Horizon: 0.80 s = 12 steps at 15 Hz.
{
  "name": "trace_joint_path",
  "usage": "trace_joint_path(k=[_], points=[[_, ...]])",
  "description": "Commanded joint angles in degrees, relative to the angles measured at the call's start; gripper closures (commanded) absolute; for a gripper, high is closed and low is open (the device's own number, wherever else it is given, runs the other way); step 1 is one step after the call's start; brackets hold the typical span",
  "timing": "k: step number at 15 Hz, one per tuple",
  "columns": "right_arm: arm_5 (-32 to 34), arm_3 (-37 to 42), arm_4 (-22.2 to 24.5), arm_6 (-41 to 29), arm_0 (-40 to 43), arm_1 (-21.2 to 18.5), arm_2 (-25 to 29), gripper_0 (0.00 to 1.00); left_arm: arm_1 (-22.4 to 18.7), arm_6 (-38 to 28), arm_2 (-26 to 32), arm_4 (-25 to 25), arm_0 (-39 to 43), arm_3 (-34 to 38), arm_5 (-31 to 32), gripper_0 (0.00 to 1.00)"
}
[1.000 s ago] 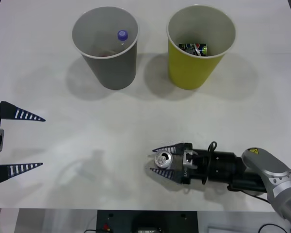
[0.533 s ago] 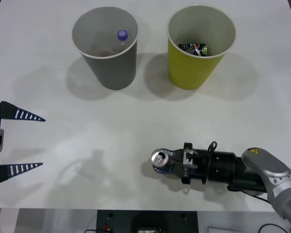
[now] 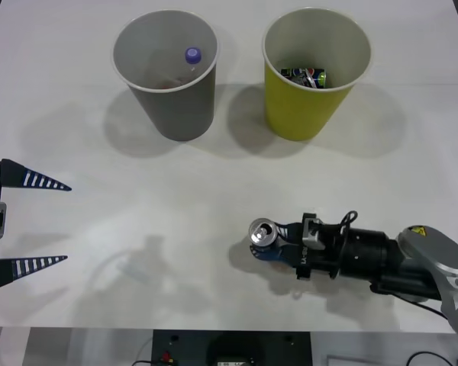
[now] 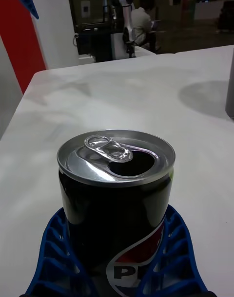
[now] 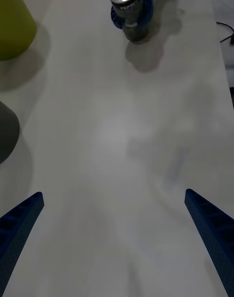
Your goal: Put the can into the green bin and the plastic bottle into the gray bin
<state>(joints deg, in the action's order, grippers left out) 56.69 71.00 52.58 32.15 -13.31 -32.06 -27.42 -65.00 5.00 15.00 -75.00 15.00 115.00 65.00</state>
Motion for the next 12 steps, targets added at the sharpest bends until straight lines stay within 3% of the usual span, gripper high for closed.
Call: trace_joint_path(k=[1,7,12], points=[[-7.3,10.6,2.7,-9.0,3.6,-4.6,0.0,1.0,0.0,0.0,0.0,0.0,0.0,0.0,0.0,0.0],[-20.2,20.9,11.2,-30.2,5.0,-12.2,0.4,1.0,0.0,0.0,0.0,0.0,0.0,0.0,0.0,0.0],[-23.6,28.0,17.8,-53.3,5.0,-18.7,1.8,1.0,0.0,0.0,0.0,0.0,0.0,0.0,0.0,0.0]])
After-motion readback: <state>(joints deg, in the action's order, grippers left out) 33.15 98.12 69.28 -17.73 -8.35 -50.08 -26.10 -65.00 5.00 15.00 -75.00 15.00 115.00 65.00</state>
